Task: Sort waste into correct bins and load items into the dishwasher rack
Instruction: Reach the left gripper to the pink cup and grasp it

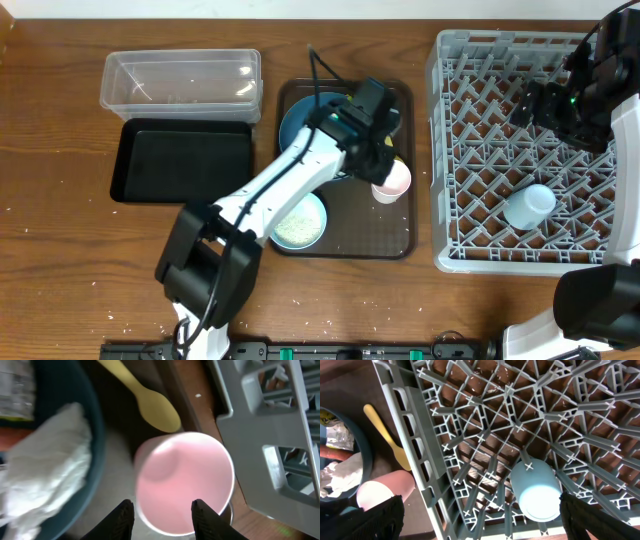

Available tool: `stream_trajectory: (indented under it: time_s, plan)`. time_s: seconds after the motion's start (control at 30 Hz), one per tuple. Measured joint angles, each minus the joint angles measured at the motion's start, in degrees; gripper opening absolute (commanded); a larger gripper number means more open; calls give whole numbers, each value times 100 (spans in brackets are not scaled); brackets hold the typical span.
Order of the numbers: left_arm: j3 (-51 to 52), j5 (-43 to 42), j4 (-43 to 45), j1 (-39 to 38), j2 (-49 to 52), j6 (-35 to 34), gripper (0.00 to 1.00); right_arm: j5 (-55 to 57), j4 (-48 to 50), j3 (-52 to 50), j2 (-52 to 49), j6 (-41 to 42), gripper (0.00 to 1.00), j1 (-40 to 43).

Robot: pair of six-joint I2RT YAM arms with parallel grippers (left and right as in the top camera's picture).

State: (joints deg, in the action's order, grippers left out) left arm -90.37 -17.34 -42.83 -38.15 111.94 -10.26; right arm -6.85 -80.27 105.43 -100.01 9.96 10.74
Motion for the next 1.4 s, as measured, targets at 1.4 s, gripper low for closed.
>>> stream_trajectory:
  time_s: [1.4]
  plan:
    - [-151,122,-90,-37,149,2,39,0,-2,0,0,-127,97,0]
